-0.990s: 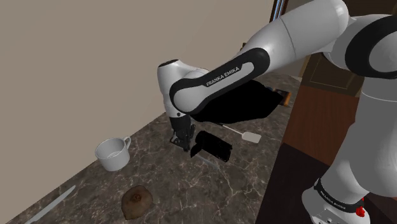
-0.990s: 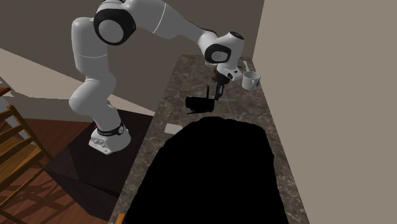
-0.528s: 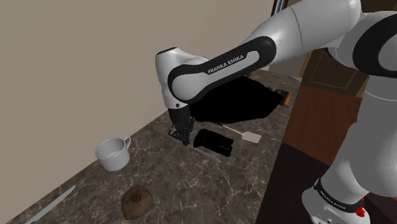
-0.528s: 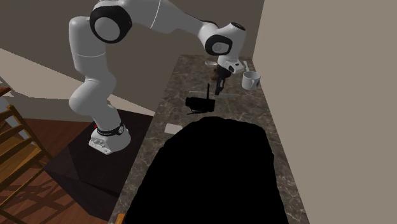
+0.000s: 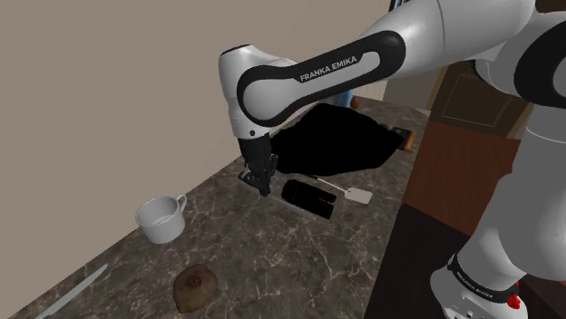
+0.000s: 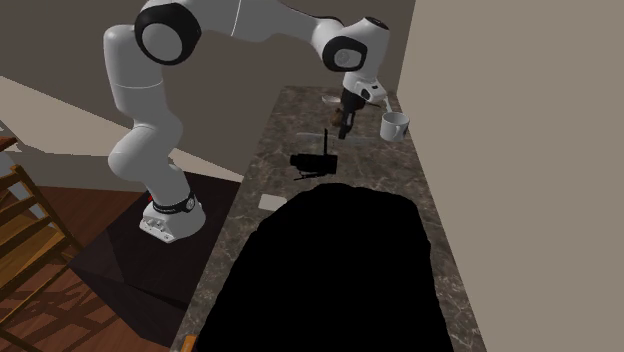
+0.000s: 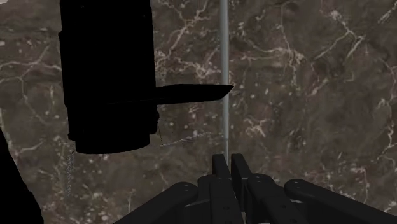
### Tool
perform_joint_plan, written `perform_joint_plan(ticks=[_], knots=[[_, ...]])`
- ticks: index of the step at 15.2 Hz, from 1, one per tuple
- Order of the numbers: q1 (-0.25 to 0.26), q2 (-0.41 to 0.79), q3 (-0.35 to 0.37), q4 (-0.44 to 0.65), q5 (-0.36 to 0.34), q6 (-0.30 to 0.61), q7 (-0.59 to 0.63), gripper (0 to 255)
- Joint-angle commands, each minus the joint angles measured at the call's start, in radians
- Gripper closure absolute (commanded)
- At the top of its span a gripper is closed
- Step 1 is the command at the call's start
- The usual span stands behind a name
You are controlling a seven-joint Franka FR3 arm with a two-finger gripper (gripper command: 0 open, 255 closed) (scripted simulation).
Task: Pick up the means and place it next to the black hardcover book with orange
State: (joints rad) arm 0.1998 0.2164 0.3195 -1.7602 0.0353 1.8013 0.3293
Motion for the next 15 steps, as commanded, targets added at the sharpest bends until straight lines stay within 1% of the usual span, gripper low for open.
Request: perform_joint_plan(ticks=[1, 8, 15], knots=[[0.001, -0.004, 0.001, 0.02, 0.001, -0.024, 0.003, 255], [-0.086, -0.21, -0.053, -0.227, 0.044, 0.014, -0.152, 255], [-0.155, -0.379, -0.135, -0.41, 0.047, 0.021, -0.311, 255]])
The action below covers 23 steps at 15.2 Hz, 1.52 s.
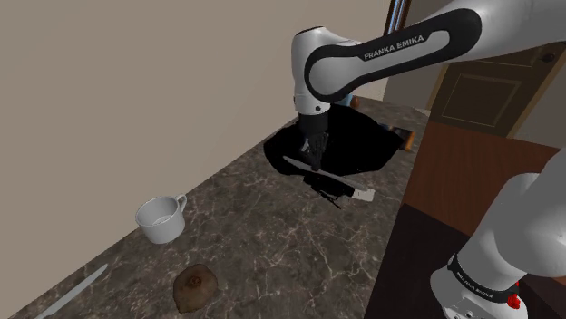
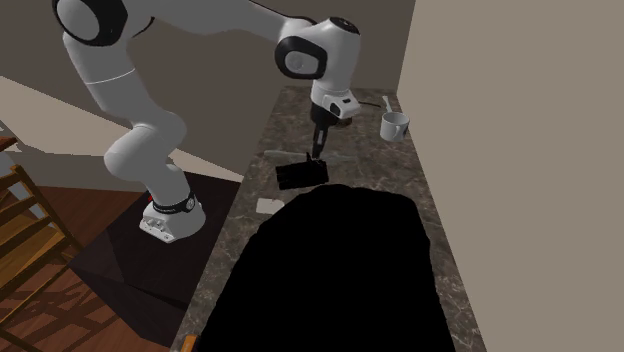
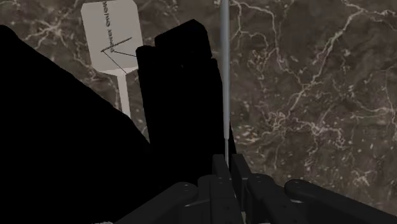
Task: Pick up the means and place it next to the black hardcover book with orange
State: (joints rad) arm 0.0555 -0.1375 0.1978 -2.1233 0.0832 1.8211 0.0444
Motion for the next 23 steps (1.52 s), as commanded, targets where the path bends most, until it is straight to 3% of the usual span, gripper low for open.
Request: perform_joint_plan(ticks=[1, 12, 23], knots=[[-0.02, -0.047, -0.027, -0.069, -0.004, 0.0, -0.049, 255], [-0.139, -0.221, -0.191, -0.234, -0.088, -0.016, -0.297, 255], [-0.271, -0.269, -0.378, -0.263, -0.221, -0.021, -0.553, 255]])
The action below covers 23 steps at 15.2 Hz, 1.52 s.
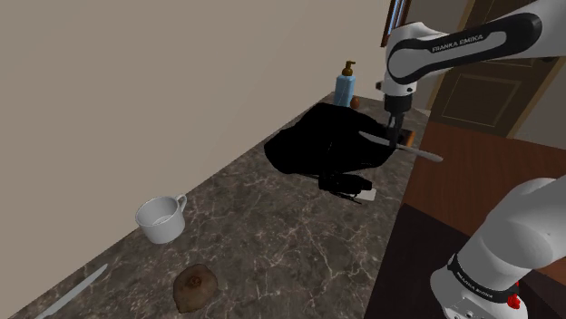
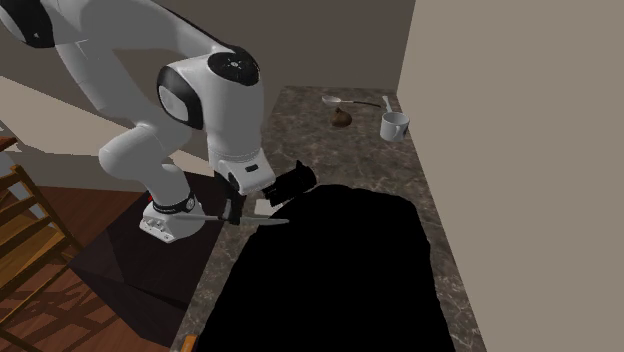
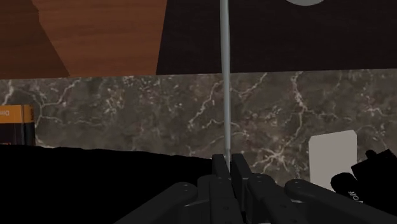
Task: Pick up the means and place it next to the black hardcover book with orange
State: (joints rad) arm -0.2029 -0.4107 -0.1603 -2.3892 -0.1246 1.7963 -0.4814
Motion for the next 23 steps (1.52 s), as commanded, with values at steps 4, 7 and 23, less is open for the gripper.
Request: perform_joint_plan(ticks=[4, 7, 23], knots=[[-0.014, 0.021, -0.024, -0.038, -0.015, 0.061, -0.025, 255], [-0.014, 0.036, -0.027, -0.067, -0.017, 0.105, -0.023, 255], [-0.015, 0.104, -0.039, -0.15, -0.02, 0.255, -0.019, 255]])
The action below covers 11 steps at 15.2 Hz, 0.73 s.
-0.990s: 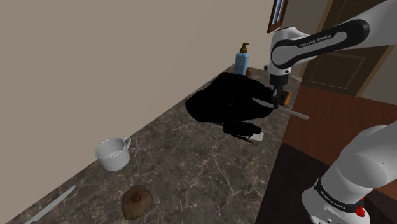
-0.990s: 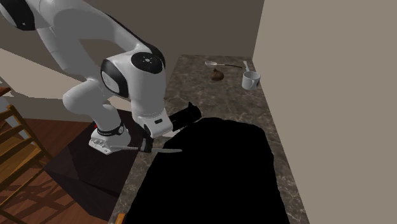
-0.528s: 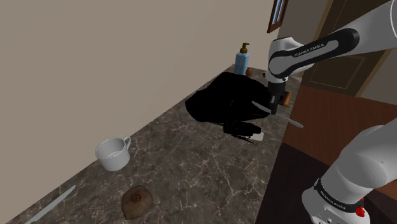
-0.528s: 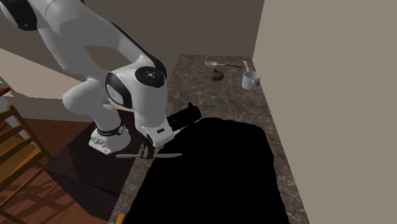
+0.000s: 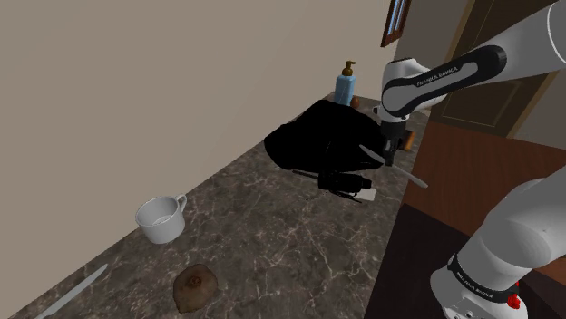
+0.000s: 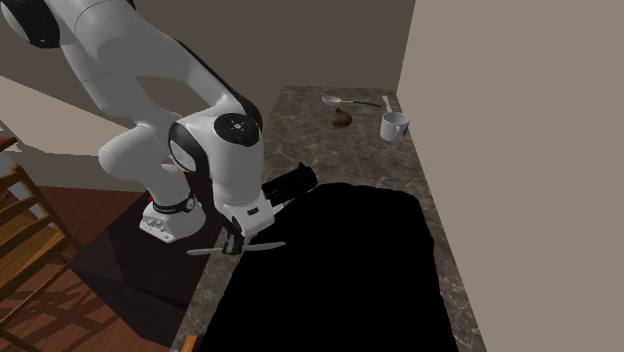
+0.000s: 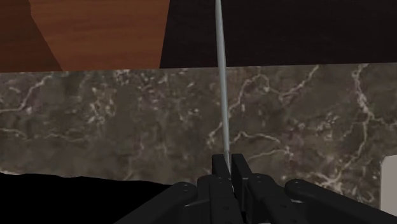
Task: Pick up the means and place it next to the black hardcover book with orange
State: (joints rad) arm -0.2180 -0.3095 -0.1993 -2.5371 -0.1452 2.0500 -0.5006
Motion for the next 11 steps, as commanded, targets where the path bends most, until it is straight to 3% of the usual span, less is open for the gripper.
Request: perform_joint_plan(ticks=[1, 2, 3, 8, 11], knots=[[0.001, 0.002, 0.0, -0.002, 0.001, 0.001, 0.0, 255], [0.001, 0.002, 0.0, -0.002, 0.001, 0.001, 0.0, 255], [0.001, 0.003, 0.0, -0.001, 0.001, 0.001, 0.0, 0], [0.001, 0.002, 0.0, -0.002, 0.001, 0.001, 0.0, 0], [0.006, -0.027, 0.01, 0.078, 0.008, -0.108, -0.001, 0]])
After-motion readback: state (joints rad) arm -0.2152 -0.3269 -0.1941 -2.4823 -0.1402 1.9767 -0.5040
